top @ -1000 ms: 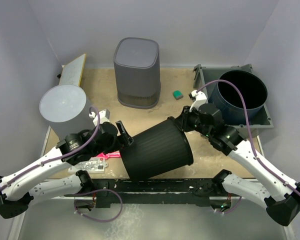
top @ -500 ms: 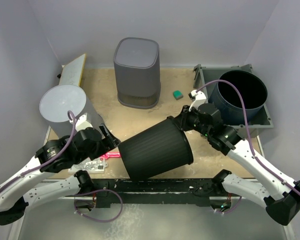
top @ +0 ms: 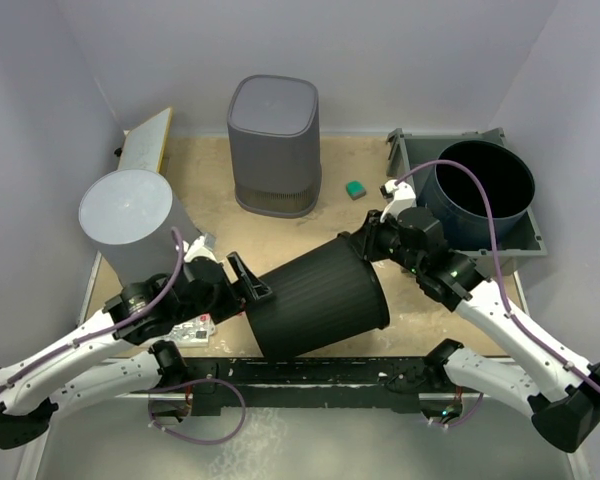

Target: Turn the large container upside down

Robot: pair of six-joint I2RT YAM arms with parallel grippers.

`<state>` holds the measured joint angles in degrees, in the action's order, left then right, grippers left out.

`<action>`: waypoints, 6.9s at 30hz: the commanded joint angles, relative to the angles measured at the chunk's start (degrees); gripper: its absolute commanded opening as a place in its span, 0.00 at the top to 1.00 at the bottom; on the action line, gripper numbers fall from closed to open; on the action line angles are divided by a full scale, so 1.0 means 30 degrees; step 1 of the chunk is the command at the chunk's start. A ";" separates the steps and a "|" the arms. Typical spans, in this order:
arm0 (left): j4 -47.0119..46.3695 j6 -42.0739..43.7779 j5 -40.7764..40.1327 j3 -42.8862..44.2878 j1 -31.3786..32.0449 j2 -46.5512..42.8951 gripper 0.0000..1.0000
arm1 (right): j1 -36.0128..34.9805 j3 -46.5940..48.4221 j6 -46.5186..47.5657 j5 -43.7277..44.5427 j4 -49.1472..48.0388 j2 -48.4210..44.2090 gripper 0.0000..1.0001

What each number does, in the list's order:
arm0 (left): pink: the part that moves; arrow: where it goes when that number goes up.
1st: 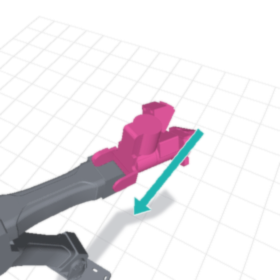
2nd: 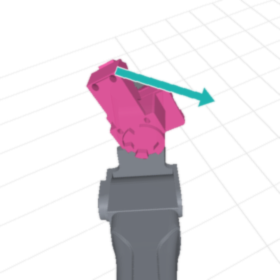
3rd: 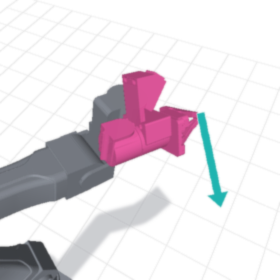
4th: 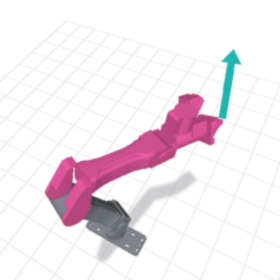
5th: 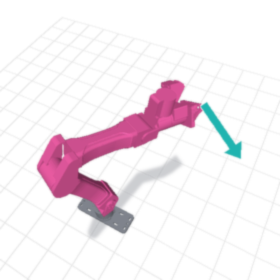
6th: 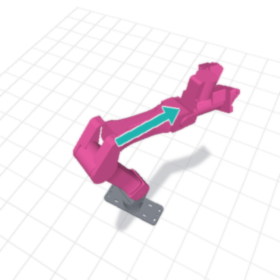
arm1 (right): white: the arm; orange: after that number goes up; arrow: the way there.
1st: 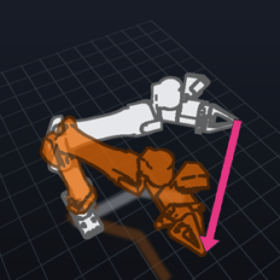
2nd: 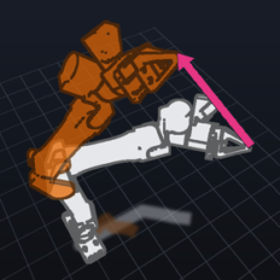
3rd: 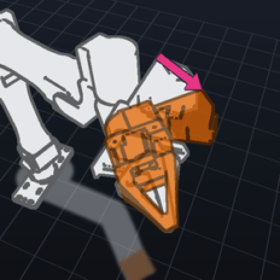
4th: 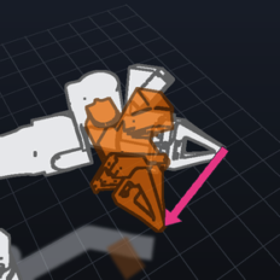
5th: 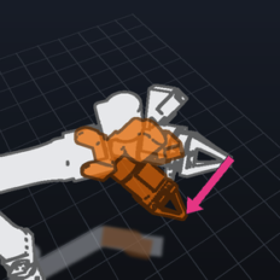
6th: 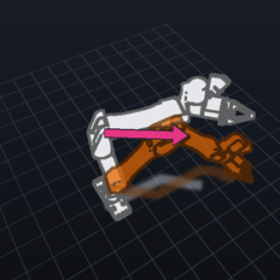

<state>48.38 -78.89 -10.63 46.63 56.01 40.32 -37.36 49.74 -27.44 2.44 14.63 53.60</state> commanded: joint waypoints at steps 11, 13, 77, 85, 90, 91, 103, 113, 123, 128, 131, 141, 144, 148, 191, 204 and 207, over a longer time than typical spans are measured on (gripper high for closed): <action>-0.3063 0.1433 -0.1366 0.1557 0.0081 0.1764 0.21 | -0.0024 0.1854 0.1720 0.2013 0.7314 -0.0438 0.37; -0.3208 0.1495 -0.1268 0.1521 0.0081 0.1971 0.21 | -0.0001 0.2215 0.1817 0.2211 0.8047 -0.0625 0.34; -0.6127 0.7982 0.2226 1.1122 -0.4620 0.8869 0.22 | 0.0000 -0.3157 -0.7236 -0.4383 -0.0864 -0.2062 0.85; -0.7214 0.8943 0.4386 1.4753 -0.4636 1.2131 0.22 | -0.0024 -0.3920 -0.8075 -0.2591 -0.5558 -0.0373 0.81; -0.9187 0.8221 0.5768 1.3786 -0.4636 1.2648 0.23 | -0.0025 -0.5249 -0.9029 -0.2365 -0.7120 0.0440 0.81; -0.9524 0.8089 0.6012 1.3570 -0.4644 1.2689 0.23 | 0.0000 -0.5531 -0.9220 -0.2350 -0.7435 0.0486 0.80; -1.1107 0.7599 0.7439 1.2670 -0.4636 1.3105 0.23 | -0.0024 -0.7463 -1.0768 -0.3399 -0.9445 0.1813 0.71; -0.8760 1.0268 0.5404 1.3214 -0.4636 1.1902 0.23 | -0.0021 -0.6675 -0.8590 -0.1126 -0.5723 0.0341 0.55; -0.5992 1.2549 0.1517 0.9891 -0.4643 0.7942 0.22 | -0.0001 -0.3362 -0.4659 0.3114 -0.2925 0.0599 0.48; -0.5107 1.2526 0.0148 0.9219 -0.4637 0.6898 0.22 | 0.0012 -0.2193 -0.2941 0.5005 -0.3025 0.2296 0.44; -0.5010 1.2372 -0.0037 0.9041 -0.4647 0.6632 0.22 | 0.0005 -0.1033 -0.2576 0.5049 -0.3095 0.3495 0.43; -0.4054 1.2555 -0.1425 0.9201 -0.4636 0.5543 0.22 | 0.0023 -0.0613 -0.0666 0.5538 -0.3262 0.0692 0.33; -0.4036 1.2672 -0.1657 0.9205 -0.4637 0.5524 0.22 | 0.0005 0.0261 -0.0256 0.6826 -0.2464 -0.0491 0.27; -0.4251 1.2704 -0.1464 0.9271 -0.4659 0.5774 0.22 | 0.0033 0.1790 0.0299 0.8411 -0.1675 -0.0969 0.14; -0.2524 1.3935 -0.0924 1.0926 -0.4567 0.6324 0.21 | 0.0359 0.3699 0.0005 0.1939 -0.1299 0.2498 0.00; -0.4496 1.6073 -0.3078 1.4057 0.0805 1.2318 0.21 | 0.1322 0.3322 0.0450 0.8561 0.6045 -0.2112 0.00; -0.5244 1.6137 -0.1788 1.3984 0.0841 1.3435 0.21 | 0.1322 0.4110 0.0923 0.9513 0.7076 -0.3195 0.00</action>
<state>37.91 -32.69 -18.50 88.33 58.63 78.83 -33.36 58.65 -26.98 23.64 30.00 48.07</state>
